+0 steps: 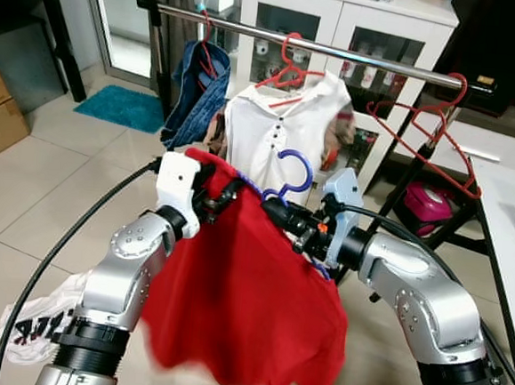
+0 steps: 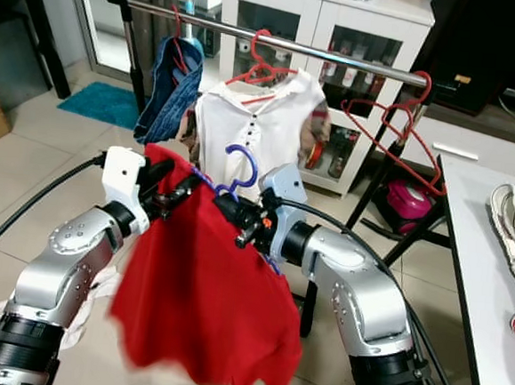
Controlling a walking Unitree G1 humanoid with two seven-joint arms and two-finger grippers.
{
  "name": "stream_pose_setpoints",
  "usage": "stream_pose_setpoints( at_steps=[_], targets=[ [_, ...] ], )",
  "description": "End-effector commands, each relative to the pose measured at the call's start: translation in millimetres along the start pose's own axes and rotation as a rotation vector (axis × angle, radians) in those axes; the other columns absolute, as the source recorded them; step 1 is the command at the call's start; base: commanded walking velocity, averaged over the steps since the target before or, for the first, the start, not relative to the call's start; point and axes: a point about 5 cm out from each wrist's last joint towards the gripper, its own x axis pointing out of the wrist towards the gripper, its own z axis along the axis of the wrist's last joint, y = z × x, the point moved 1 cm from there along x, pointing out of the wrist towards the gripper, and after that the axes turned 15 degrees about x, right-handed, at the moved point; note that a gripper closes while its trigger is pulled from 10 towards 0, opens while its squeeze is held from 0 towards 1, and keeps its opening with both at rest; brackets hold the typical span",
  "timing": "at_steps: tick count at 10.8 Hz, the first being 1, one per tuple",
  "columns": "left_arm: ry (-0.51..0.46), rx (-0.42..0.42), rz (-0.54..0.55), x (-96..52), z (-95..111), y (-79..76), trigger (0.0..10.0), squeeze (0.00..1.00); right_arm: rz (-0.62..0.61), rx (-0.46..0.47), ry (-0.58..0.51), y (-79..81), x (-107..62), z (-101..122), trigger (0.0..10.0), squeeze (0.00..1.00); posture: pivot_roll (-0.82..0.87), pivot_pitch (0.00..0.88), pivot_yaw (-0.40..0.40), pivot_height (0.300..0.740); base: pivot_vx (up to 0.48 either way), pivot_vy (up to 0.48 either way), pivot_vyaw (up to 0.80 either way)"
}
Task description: Hang hanger
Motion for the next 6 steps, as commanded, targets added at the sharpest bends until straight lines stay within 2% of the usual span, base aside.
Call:
stream_pose_setpoints(
  at_steps=[1,6],
  targets=[
    [-0.01,0.003,0.016,3.6,4.0,3.1,0.0,0.0,0.055,-0.016,-0.023,9.4,-1.2,6.8,0.0,0.0,-0.04,0.0,-0.034,0.74,0.0,0.0,0.0],
    [-0.011,-0.03,0.003,0.4,0.7,4.8,0.0,0.0,0.087,-0.003,-0.033,13.6,-2.0,9.9,0.0,0.0,-0.04,0.0,-0.038,0.74,0.0,0.0,0.0]
  ],
)
